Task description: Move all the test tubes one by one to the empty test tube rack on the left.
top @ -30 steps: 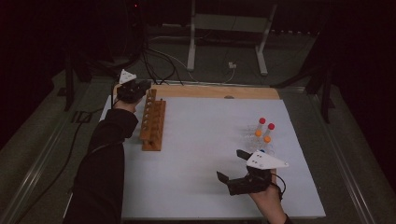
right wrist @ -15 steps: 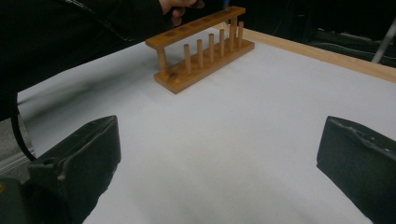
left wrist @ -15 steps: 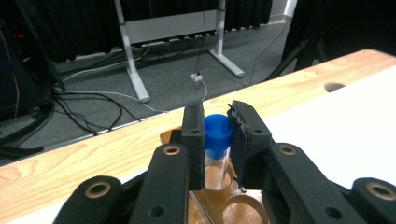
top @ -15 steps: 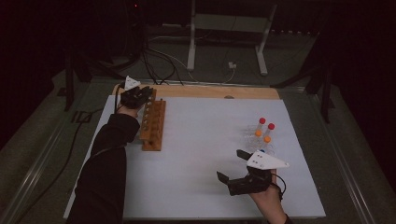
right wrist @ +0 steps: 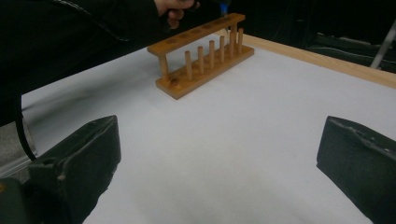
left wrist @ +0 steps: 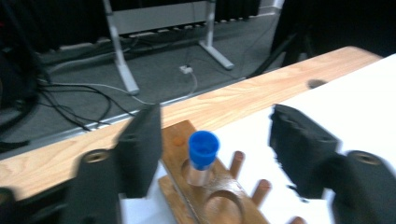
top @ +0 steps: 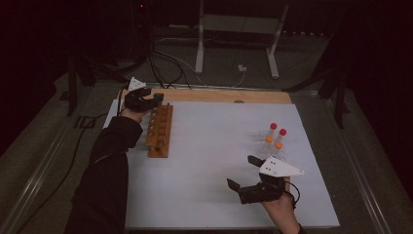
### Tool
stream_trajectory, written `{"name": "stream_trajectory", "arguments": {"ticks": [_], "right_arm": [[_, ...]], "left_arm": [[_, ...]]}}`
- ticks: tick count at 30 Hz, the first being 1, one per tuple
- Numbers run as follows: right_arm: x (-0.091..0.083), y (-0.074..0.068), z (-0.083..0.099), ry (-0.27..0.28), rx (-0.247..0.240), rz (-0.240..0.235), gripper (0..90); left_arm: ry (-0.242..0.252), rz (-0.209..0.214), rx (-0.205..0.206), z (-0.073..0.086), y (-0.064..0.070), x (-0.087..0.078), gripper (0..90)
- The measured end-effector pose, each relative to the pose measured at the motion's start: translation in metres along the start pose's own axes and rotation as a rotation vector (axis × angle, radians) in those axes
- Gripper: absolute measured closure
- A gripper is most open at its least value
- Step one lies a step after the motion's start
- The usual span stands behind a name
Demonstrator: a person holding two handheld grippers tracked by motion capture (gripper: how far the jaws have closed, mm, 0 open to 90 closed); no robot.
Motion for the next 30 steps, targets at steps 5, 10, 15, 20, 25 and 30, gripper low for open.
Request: {"name": "stream_trajectory", "arguments": {"ticks": [5,10,15,20,25,30], "right_arm": [[-0.005,0.000,-0.005,0.016,-0.001,0.004,0.0],[-0.012,0.002,-0.010,0.024,0.008,0.008,0.0],[-0.028,0.012,-0.017,0.041,0.012,0.040,0.0],[-0.048,0.028,-0.024,0.065,0.012,0.125,0.0],[-0.065,0.049,-0.026,0.068,0.019,0.208,0.0],[-0.078,0.066,-0.023,0.075,0.055,0.259,0.0]], "left_arm": [[0.007,0.044,-0.007,-0.009,0.007,-0.022,16.4],[0.024,0.128,0.011,-0.012,0.027,-0.045,7.5],[0.049,0.224,0.027,-0.012,0.052,-0.068,2.9],[0.054,0.298,0.055,-0.005,0.076,-0.089,2.8],[0.056,0.354,0.084,0.004,0.098,-0.107,2.7],[0.049,0.411,0.105,0.018,0.117,-0.119,2.8]]}}
Point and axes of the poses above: each handheld gripper's, and its own axes: x roughly forward along the jaws, z roughly out of its underside, y roughly to its right, the point moved 4 cm from there along x, roughly forward along the jaws, and after that the axes turned 3 degrees about x, right-handed, at the moved point
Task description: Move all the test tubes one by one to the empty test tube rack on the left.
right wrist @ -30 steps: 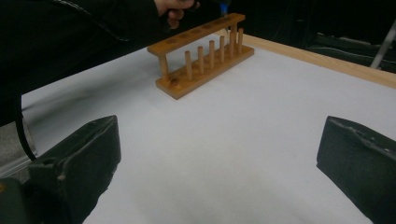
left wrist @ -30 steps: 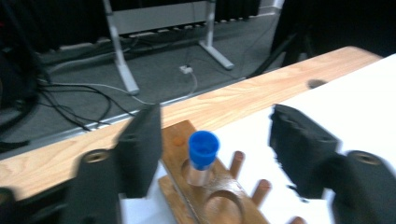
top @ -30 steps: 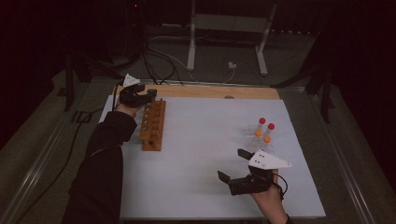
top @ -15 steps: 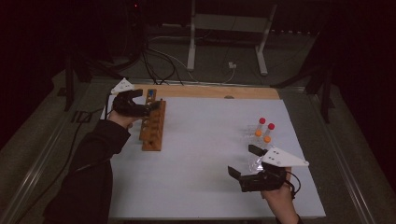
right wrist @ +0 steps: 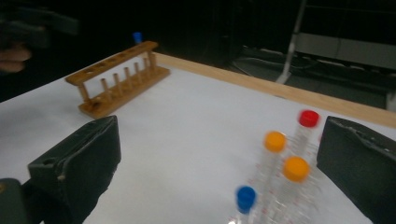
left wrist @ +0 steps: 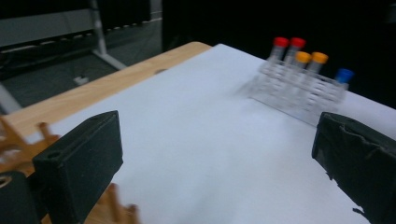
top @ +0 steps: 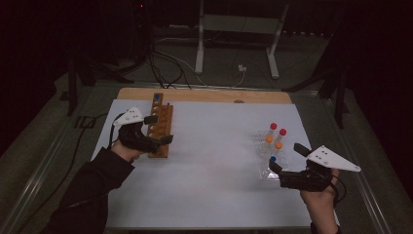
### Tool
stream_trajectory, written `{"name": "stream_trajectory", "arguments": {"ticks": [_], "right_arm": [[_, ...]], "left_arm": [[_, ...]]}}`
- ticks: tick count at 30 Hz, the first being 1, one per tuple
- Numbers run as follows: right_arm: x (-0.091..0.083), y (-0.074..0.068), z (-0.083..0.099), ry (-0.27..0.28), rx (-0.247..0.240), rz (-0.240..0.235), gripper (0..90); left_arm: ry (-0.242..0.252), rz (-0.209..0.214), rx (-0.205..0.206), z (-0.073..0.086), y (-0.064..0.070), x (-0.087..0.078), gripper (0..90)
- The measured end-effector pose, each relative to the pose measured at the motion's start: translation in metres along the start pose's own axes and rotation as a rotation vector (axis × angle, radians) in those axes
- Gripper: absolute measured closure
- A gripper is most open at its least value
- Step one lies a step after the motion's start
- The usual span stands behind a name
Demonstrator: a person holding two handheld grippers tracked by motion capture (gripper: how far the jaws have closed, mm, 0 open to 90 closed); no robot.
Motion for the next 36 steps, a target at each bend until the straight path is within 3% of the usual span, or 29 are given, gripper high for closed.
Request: {"name": "stream_trajectory", "arguments": {"ticks": [7,12,15,18,24,27,36], "right_arm": [[0.001,0.018,0.018,-0.038,0.034,0.050,0.0],[0.009,0.025,0.034,-0.095,0.058,0.046,0.0],[0.015,0.028,0.045,-0.126,0.078,0.050,6.6],[0.022,0.029,0.054,-0.159,0.081,0.042,18.7],[0.036,0.025,0.068,-0.237,0.044,0.033,47.8],[0.043,0.025,0.071,-0.261,0.028,0.038,58.0],[0.052,0.026,0.072,-0.295,0.012,0.061,75.1]], "left_arm": [[0.008,0.064,0.019,0.014,0.026,-0.004,2.8],[0.005,0.101,0.030,0.026,0.042,-0.004,2.8],[-0.008,0.120,0.043,0.034,0.051,0.000,2.8],[-0.030,0.133,0.062,0.040,0.059,0.003,2.8],[-0.022,0.151,0.059,0.041,0.063,0.003,2.9],[-0.025,0.153,0.060,0.042,0.063,0.003,2.9],[-0.027,0.144,0.058,0.044,0.061,0.003,2.9]]}}
Point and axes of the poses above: each handheld gripper's, and its own axes: x roughly forward along the jaws, z roughly out of its underside, y roughly to its right, the point moved 4 cm from there along x, roughly forward along the jaws, and after that the axes turned 3 degrees about x, right-handed, at the moved point
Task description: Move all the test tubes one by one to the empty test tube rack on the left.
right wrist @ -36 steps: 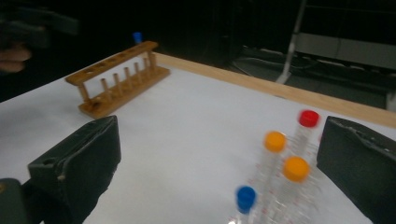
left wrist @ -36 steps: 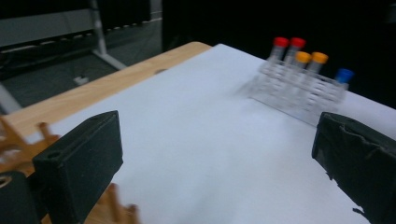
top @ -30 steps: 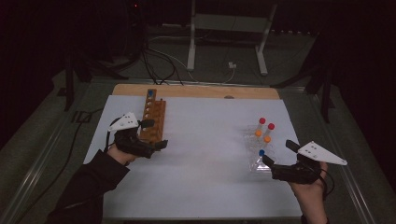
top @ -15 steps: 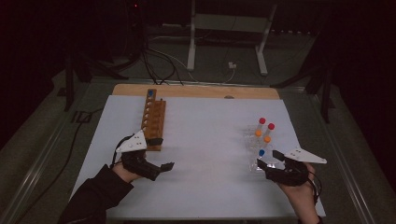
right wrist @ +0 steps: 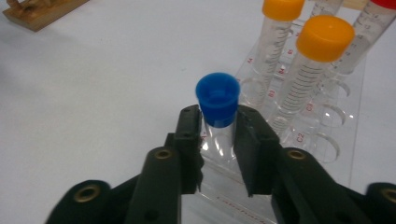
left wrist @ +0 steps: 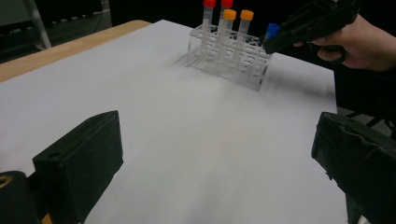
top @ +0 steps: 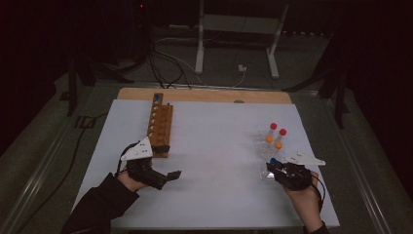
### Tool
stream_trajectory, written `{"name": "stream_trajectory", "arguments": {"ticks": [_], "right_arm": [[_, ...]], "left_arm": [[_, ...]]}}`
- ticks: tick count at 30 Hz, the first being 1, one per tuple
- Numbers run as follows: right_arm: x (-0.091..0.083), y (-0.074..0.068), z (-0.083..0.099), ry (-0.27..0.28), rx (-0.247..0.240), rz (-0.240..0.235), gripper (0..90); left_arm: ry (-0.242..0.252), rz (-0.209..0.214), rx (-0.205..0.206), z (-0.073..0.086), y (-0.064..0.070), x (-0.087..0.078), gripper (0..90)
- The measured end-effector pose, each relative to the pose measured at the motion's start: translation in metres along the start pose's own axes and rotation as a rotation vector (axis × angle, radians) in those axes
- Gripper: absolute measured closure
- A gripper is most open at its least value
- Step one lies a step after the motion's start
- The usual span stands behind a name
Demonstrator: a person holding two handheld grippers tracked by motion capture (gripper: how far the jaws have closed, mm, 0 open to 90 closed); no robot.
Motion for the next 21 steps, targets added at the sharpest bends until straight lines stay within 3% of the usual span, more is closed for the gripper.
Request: {"name": "stream_trajectory", "arguments": {"ticks": [3,11,21], "right_arm": [[-0.002,0.002,-0.001,0.008,0.013,0.008,76.7],[-0.017,-0.007,-0.016,0.042,-0.046,0.047,77.1],[-0.045,-0.023,-0.045,0.134,-0.106,0.065,77.1]], "left_arm": [[0.001,0.000,-0.002,0.000,0.000,0.000,2.9],[0.003,0.011,-0.003,-0.002,0.000,-0.001,2.9],[0.017,0.034,0.001,-0.011,0.002,-0.002,2.9]]}}
Point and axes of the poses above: each handheld gripper's, and its own axes: x roughly forward along the jaws, z roughly out of its underside, y roughly to its right, the point moved 4 cm from there along x, roughly forward along the jaws, and after that the axes turned 3 degrees about x, right-handed, at the moved point
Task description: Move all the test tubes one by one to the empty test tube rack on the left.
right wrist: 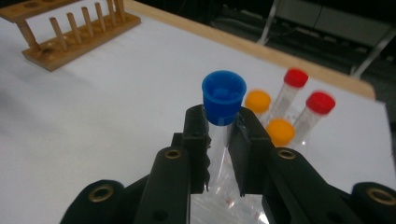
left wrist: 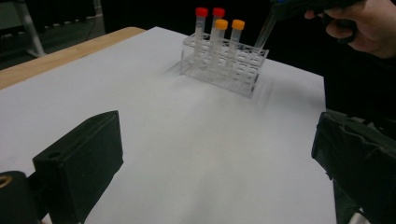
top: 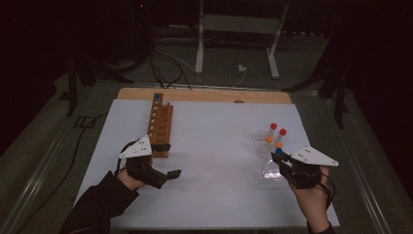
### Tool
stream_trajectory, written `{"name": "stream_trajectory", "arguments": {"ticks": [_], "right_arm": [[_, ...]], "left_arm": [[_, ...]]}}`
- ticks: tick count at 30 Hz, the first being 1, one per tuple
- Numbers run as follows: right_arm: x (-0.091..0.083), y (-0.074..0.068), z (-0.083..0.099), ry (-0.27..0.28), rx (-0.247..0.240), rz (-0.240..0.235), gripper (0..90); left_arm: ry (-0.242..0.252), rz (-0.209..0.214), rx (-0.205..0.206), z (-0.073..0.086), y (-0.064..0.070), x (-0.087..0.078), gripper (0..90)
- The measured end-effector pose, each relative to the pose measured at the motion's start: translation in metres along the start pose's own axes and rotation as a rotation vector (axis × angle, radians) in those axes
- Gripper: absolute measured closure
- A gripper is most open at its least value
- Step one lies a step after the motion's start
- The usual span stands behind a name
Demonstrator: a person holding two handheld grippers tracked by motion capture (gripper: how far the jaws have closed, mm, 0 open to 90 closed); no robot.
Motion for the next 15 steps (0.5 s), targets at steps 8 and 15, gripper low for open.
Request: {"name": "stream_trajectory", "arguments": {"ticks": [8,15], "right_arm": [[0.003,-0.022,-0.013,0.020,-0.029,-0.087,77.1],[0.015,-0.044,-0.014,0.009,-0.046,-0.186,77.1]], "left_arm": [[-0.003,0.040,0.014,-0.009,0.007,0.009,2.9],[-0.011,0.082,0.037,-0.019,0.015,0.022,2.9]]}}
Point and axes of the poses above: each handheld gripper's, and its own axes: x roughly forward along the jaws, z roughly out of its underside, y roughly to its right, the point moved 4 cm from there along x, roughly forward along the jaws, and after that the axes turned 3 degrees about x, right-handed, at the moved point
